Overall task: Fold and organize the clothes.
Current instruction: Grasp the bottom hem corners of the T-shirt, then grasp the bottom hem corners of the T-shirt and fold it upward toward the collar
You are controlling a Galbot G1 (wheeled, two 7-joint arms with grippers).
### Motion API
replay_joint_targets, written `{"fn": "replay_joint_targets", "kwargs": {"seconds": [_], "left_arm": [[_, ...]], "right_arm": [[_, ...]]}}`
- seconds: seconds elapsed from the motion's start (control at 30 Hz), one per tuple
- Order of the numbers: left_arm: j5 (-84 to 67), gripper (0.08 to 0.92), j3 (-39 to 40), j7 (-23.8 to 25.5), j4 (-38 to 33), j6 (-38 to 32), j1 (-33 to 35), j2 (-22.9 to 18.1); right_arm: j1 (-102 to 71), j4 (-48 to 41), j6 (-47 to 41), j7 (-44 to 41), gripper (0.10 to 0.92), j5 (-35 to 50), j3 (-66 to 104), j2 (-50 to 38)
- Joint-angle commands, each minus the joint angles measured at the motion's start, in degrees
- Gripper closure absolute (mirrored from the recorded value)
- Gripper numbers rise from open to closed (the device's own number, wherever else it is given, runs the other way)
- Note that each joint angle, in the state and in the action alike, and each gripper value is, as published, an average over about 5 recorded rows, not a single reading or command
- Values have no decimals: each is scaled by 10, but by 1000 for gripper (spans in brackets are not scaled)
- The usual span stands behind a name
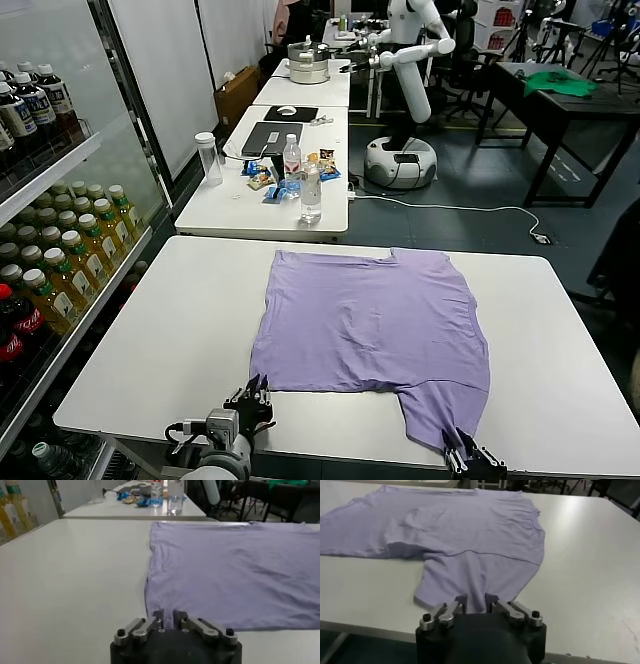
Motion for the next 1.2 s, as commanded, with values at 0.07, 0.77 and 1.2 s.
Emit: {"fn": "replay_joint_targets", "kwargs": {"seconds": [0.07,0.77,1.2], "left_arm": [[-6,905,1,2,-3,-11,0,1],[-86,911,-19,15,-43,-103,-26,13],[-106,911,3,24,46,-101,-130,23]], "right_arm": [[2,4,1,-1,902,7,-1,1],[110,30,17,-2,903,81,29,-36],[257,-66,3,6,903,121,13,-113]]}}
